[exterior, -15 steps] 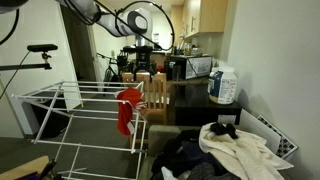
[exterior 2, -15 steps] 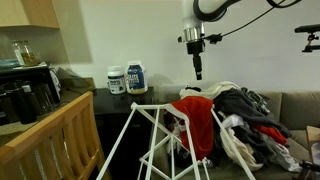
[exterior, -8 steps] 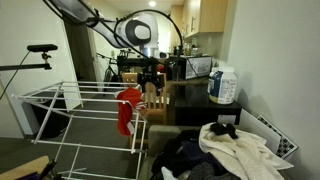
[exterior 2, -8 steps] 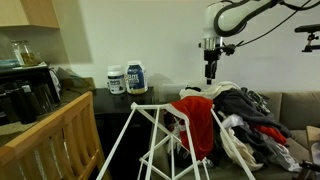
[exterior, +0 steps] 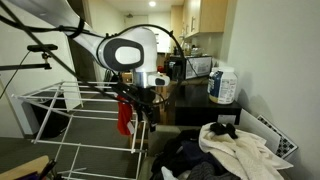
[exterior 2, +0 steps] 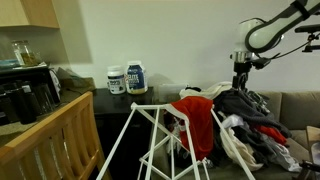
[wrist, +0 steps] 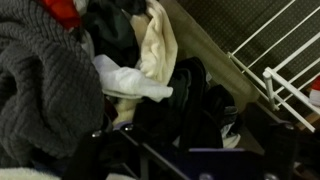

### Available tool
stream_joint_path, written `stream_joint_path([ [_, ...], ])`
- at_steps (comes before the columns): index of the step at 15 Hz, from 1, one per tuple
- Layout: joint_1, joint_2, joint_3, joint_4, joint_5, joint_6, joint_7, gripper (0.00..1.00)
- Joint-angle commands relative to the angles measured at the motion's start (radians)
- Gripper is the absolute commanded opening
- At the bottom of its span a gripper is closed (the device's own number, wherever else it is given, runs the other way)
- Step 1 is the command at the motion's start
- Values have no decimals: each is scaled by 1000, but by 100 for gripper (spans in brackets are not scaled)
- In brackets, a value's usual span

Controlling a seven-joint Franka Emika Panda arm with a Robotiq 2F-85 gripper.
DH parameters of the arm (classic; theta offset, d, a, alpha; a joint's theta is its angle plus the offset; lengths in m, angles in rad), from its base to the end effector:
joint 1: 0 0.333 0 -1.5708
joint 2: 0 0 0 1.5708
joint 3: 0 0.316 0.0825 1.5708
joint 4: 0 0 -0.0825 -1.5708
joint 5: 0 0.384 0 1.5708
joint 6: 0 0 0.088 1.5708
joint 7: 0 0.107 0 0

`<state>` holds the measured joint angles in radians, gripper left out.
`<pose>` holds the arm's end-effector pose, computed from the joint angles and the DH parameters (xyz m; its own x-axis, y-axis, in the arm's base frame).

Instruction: Put the red short on the cloth hanger

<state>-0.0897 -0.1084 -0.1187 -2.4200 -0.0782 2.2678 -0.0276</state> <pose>0.4596 -0.0991 0.3467 0.9906 -0.1288 -0.0466 -0.1268 -0.9910 0.0436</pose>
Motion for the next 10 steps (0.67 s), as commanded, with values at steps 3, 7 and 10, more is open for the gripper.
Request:
stream_joint_path([
  [3,-50,-194,-18,-289,-28,108,33,100],
  [7,-43,-348,20,-478,-14,133,82,100],
  [10,-39,-273,20,-386,0,84,51,100],
])
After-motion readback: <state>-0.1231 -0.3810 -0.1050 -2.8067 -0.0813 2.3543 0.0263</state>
